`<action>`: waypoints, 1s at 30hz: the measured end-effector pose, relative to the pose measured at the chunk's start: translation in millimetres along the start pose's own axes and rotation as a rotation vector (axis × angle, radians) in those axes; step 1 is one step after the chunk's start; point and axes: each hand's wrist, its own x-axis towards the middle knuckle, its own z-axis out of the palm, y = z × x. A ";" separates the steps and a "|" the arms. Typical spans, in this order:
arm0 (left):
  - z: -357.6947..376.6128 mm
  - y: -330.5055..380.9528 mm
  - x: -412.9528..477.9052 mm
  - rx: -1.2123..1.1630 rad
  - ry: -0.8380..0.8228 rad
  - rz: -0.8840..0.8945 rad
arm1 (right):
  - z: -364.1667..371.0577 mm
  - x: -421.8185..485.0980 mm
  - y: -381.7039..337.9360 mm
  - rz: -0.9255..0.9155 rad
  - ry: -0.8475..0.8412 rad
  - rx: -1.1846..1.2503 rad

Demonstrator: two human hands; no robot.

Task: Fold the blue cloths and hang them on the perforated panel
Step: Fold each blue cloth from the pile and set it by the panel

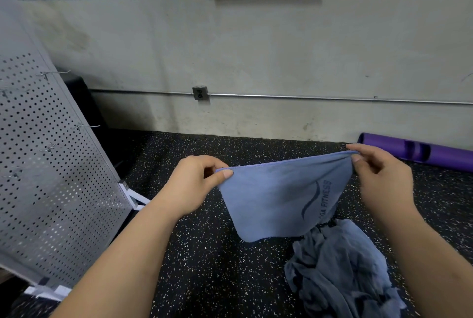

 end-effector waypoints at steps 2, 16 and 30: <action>-0.2 1.1 -0.6 0.014 -0.043 0.000 | -0.9 0.4 -0.4 0.007 0.001 0.026; -6.0 6.3 -2.7 -0.172 -0.005 -0.028 | -7.3 4.9 1.0 -0.008 -0.067 -0.002; -5.5 -8.8 -1.0 -0.145 0.255 -0.110 | -5.9 6.0 3.0 -0.014 -0.074 0.011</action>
